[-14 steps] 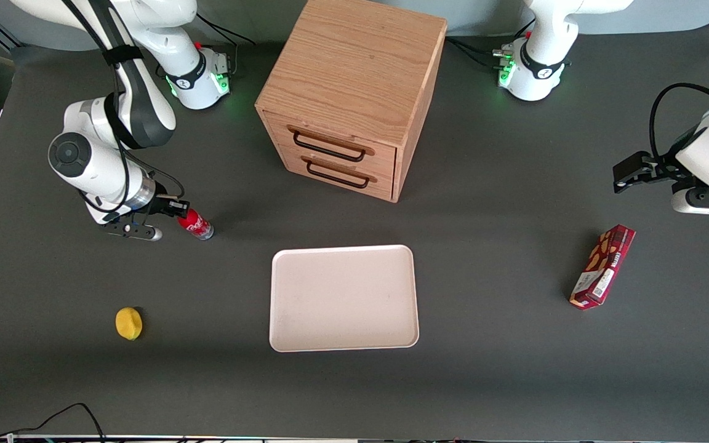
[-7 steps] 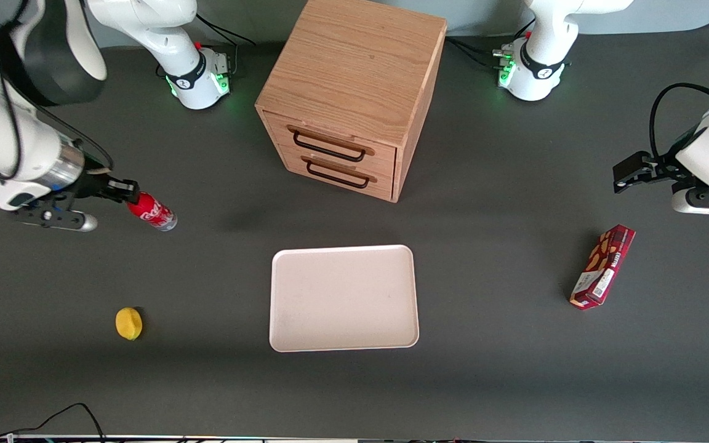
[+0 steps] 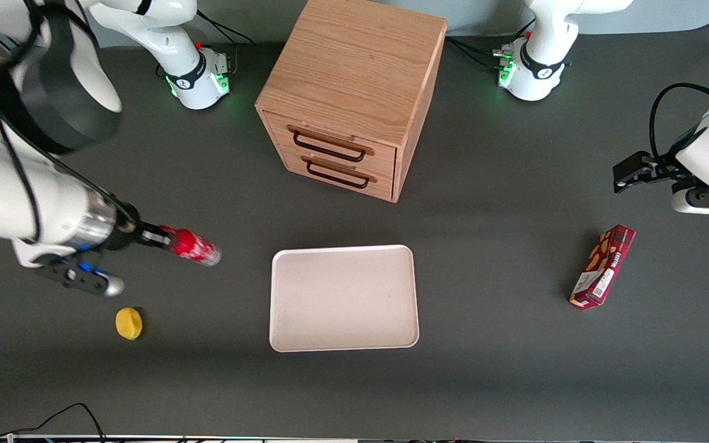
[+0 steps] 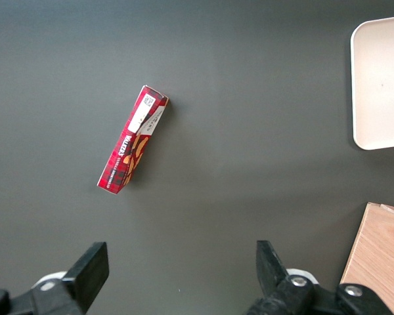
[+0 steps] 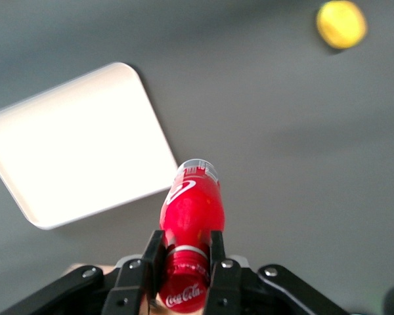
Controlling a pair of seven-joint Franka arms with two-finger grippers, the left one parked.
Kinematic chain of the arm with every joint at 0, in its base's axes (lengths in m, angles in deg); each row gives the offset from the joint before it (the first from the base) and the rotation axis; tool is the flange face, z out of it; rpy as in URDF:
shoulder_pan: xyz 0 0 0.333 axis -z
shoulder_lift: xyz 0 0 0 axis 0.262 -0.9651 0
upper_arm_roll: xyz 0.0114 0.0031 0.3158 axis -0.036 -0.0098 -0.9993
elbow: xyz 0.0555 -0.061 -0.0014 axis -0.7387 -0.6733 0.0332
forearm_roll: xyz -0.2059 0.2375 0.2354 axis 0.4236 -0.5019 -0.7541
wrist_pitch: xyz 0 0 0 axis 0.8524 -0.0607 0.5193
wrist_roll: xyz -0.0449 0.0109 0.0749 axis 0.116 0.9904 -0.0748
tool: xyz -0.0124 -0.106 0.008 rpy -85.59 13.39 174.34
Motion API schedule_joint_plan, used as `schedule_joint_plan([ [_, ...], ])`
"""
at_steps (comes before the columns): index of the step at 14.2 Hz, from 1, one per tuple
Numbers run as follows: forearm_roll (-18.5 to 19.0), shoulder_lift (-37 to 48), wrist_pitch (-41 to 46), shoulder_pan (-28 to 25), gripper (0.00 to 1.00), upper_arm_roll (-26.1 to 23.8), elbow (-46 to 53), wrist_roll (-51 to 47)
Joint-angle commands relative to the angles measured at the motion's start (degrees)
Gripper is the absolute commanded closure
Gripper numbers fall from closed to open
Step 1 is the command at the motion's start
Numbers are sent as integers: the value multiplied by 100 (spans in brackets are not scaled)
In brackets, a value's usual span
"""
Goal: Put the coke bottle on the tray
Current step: 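Lift the bottle and carry it with the right gripper onto the white tray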
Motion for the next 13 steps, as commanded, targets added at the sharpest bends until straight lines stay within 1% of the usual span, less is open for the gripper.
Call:
schedule_joint_plan([
  [1,92,-865,-546,-354,100,-58,773,-1018],
  [2,179,-1049,-923,-425,100,-58,773,-1265],
  [4,469,-1392,-1522,-557,100,-58,773,-1635],
  [6,558,-1726,-2024,-637,100,-58,764,-1908],
  [7,741,-1867,-2182,-680,100,-58,764,-1970],
  [8,830,-1990,-2306,-698,100,-67,764,-2084],
  [11,883,-2193,-2421,-742,100,-67,756,-2137],
  [12,875,-2220,-2421,-742,96,-67,756,-2137],
  [13,883,-2211,-2413,-742,1,-67,756,-2129],
])
